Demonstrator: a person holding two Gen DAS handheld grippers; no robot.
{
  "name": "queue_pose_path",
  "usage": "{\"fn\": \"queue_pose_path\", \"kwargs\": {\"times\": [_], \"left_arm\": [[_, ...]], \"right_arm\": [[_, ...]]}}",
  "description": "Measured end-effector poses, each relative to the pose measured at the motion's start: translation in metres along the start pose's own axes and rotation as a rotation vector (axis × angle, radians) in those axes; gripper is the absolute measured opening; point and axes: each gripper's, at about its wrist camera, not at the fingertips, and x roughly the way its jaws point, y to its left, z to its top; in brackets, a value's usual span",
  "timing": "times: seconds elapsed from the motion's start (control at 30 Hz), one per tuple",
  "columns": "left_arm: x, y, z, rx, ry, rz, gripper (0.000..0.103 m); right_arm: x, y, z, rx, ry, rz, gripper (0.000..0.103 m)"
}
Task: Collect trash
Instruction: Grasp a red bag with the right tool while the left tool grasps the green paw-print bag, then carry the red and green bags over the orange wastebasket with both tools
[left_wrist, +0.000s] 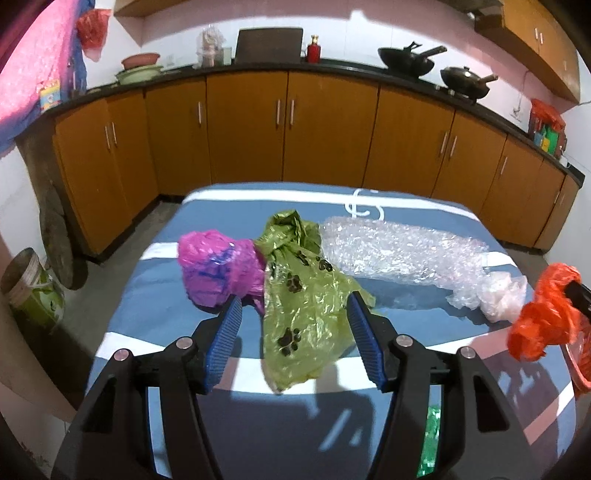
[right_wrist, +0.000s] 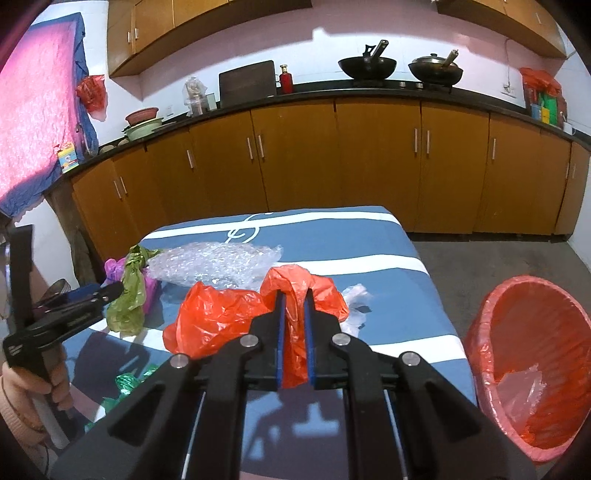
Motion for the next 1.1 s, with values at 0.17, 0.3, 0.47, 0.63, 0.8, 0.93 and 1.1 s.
{"fn": "queue_pose_path", "kwargs": {"times": [0.17,0.3,0.47,0.63,0.8,0.93,1.1], "left_arm": [[0.011,0.001,0.000,-0.023,0.047,-0.009,0.060],[0.013,-0.001,0.000,-0.039,0.063,-0.047,0.060],[0.020,-0.004,0.002,-0.040,0.089,-0.061,0.059],[0.028,-0.005,-0.001,-0.035,0.122,-0.077,0.027],[0.022,-0.006,-0.003,-0.005,0.093,-0.064,0.007],[0.005,-0.009,-0.001,0.011,0.034,-0.049,0.006],[-0.015,-0.008,0.002,0.022,-0.018,-0.048,0.006]], "right_arm": [[0.000,-0.003,0.001,0.001,0.003,-0.004,0.010],[0.000,-0.006,0.000,0.006,0.009,-0.009,0.010],[0.000,-0.007,0.000,0.006,0.011,-0.013,0.010],[-0.002,-0.008,0.000,0.009,0.010,-0.018,0.010],[-0.003,-0.009,0.000,0.010,0.006,-0.025,0.010],[-0.005,-0.011,0.001,0.014,-0.001,-0.028,0.010],[-0.010,-0.012,0.002,0.017,-0.014,-0.025,0.010]]}}
